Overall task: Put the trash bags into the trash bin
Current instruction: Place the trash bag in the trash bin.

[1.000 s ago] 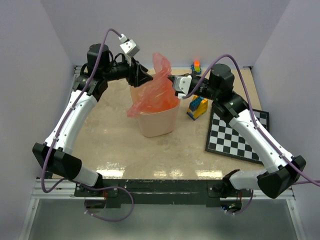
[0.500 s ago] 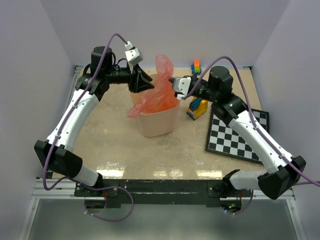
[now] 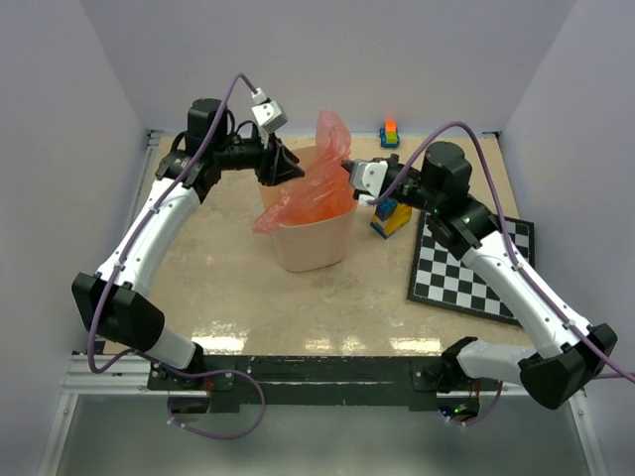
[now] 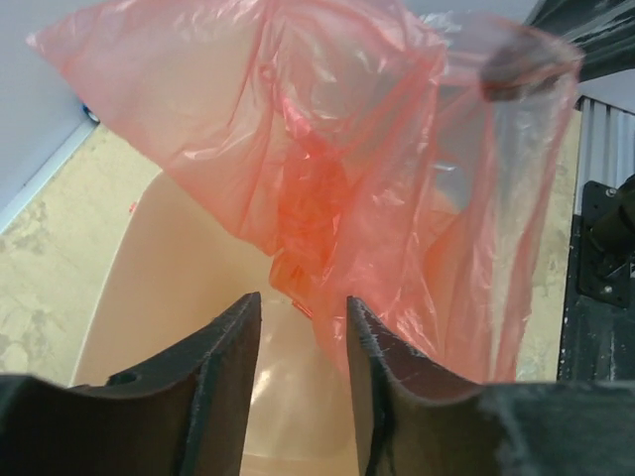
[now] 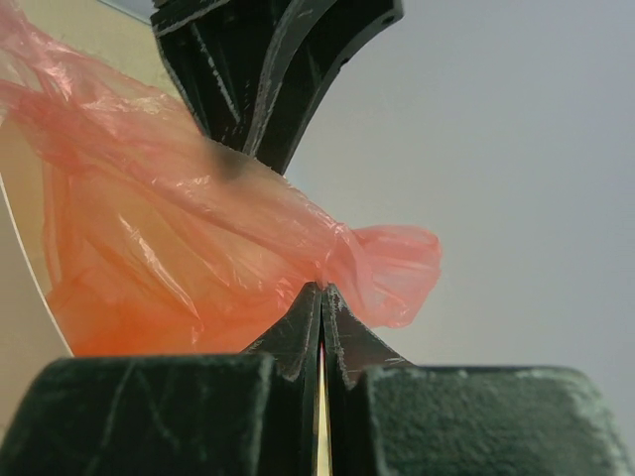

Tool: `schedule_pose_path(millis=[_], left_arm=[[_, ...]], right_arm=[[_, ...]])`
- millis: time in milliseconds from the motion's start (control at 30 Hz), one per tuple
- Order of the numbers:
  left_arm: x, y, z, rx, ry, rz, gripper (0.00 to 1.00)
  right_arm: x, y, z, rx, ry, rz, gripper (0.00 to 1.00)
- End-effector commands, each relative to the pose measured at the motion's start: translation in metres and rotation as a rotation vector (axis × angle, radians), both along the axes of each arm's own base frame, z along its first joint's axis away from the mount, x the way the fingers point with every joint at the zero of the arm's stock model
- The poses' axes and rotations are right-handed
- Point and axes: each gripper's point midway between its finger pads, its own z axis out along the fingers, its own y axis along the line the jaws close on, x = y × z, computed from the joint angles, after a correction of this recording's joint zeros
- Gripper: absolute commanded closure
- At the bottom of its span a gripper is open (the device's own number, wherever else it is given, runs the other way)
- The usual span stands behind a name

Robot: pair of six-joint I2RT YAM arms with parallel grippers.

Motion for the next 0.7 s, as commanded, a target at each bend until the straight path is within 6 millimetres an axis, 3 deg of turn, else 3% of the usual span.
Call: schedule_pose_path(millis=[0,200,233,400,533,667], left_arm=[[-0.011,-0.003,0.017,-0.062,-0.051,-0.037,0.53],[-0.033,-0.014,0.006,-0.08,0.057,-0.142,0.53],[-0.032,-0.014,0.003,-0.071,0.063,-0.135,0.57],[-0.021,-0.014,0.005,-0.066,0.059,-0.098,1.0],[-0.008,-0.004,0.013,-0.057,0.04,-0.007,1.0],[0.018,0.033,0.022,-0.017,-0.063,0.185,1.0]], right_arm=[[-0.006,-0.005,0.02,0.049,-0.041,-0.013,1.0],[-0.006,-0.005,0.019,0.056,-0.037,-0.017,1.0],[-0.006,-0.005,0.018,0.056,-0.034,-0.015,1.0],[-0.008,-0.007,0.012,0.054,-0.027,-0.025,1.0],[-0.01,-0.013,0.006,0.037,-0.024,-0.042,1.0],[-0.026,-0.025,0.004,0.043,-0.024,-0.053,1.0]])
